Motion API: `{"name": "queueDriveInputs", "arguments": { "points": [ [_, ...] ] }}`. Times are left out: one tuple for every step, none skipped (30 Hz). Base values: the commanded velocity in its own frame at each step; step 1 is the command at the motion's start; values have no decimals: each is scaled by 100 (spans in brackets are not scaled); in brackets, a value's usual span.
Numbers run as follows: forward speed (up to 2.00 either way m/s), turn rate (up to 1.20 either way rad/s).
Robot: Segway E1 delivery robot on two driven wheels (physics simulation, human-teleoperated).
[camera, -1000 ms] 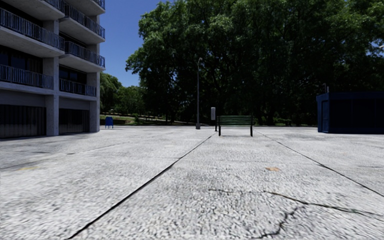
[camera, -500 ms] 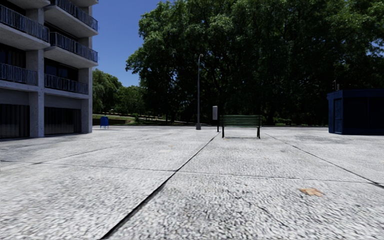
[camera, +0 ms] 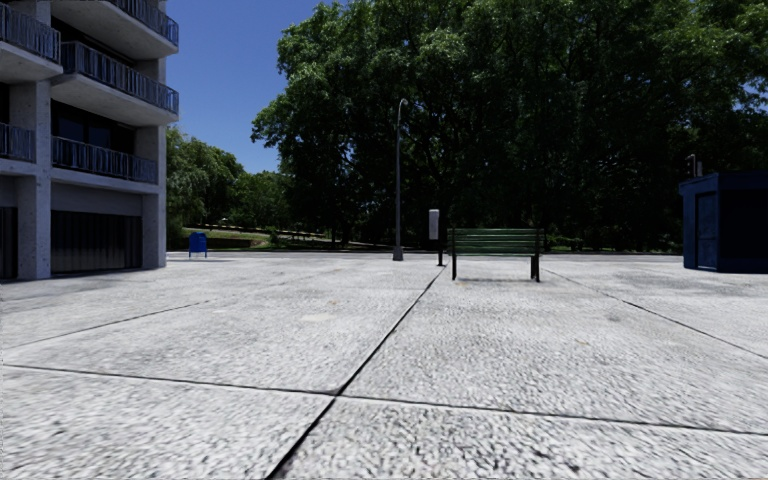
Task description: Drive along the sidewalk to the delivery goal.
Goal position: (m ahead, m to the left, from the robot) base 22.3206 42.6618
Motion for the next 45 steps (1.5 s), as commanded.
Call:
{"name": "queueDriveInputs", "arguments": {
  "points": [
    [200, 0],
    [200, 0],
    [200, 0],
    [200, 0],
    [200, 0],
    [200, 0],
    [200, 3],
    [200, 3],
    [200, 13],
    [200, 18],
    [200, 18],
    [200, 22],
    [200, 23],
    [200, 23],
    [200, 23],
    [200, 24],
    [200, 24],
    [200, 24],
    [200, 25],
    [200, 25],
    [200, 25],
    [200, 25],
    [200, 25],
    [200, 25],
    [200, 25],
    [200, 25],
    [200, 24],
    [200, 24],
    [200, 24],
    [200, 24],
    [200, 24],
    [200, 24],
    [200, 24],
    [200, 24],
    [200, 24],
    [200, 24],
    [200, 24],
    [200, 28],
    [200, 33],
    [200, 33],
    [200, 35],
    [200, 37],
    [200, 37],
    [200, 37],
    [200, 37]
  ]
}}
